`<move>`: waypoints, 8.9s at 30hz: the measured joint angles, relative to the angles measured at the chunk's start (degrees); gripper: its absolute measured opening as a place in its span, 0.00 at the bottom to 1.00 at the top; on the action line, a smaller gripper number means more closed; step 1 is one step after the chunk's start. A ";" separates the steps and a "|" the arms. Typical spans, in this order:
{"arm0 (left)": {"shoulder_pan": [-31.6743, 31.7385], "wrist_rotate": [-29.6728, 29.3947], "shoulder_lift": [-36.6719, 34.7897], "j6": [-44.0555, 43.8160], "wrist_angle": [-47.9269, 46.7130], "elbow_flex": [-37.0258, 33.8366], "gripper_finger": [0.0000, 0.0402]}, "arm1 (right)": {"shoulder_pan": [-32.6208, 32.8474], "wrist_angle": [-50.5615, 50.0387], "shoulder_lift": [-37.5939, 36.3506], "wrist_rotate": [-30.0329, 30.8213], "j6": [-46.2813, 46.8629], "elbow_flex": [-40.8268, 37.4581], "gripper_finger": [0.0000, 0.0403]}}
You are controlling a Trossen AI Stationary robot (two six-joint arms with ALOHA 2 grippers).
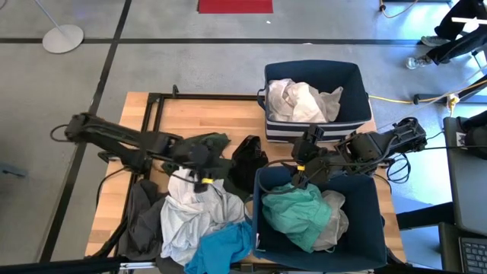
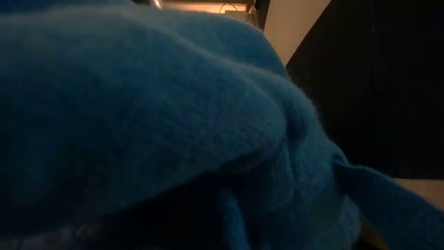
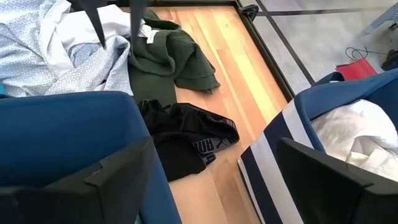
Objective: Sort clothes
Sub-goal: Put the blue pants into the bottom blue bin
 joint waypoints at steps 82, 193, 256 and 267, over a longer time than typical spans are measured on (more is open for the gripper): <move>-16.30 16.81 32.59 -9.17 31.43 -0.07 0.01 | 0.00 -0.27 2.01 0.25 -0.06 0.02 0.84; -19.35 -33.77 -17.09 -13.08 -9.57 -0.04 0.43 | -2.79 13.94 19.21 -2.12 -28.91 33.78 0.04; -20.19 -33.81 -15.45 -15.60 -10.38 -0.07 0.43 | 17.85 -14.95 14.10 -6.94 41.61 -7.41 0.23; -20.19 -33.79 -14.09 -15.30 -10.48 -0.07 0.43 | 14.53 -11.80 14.10 -14.35 34.58 -7.41 0.34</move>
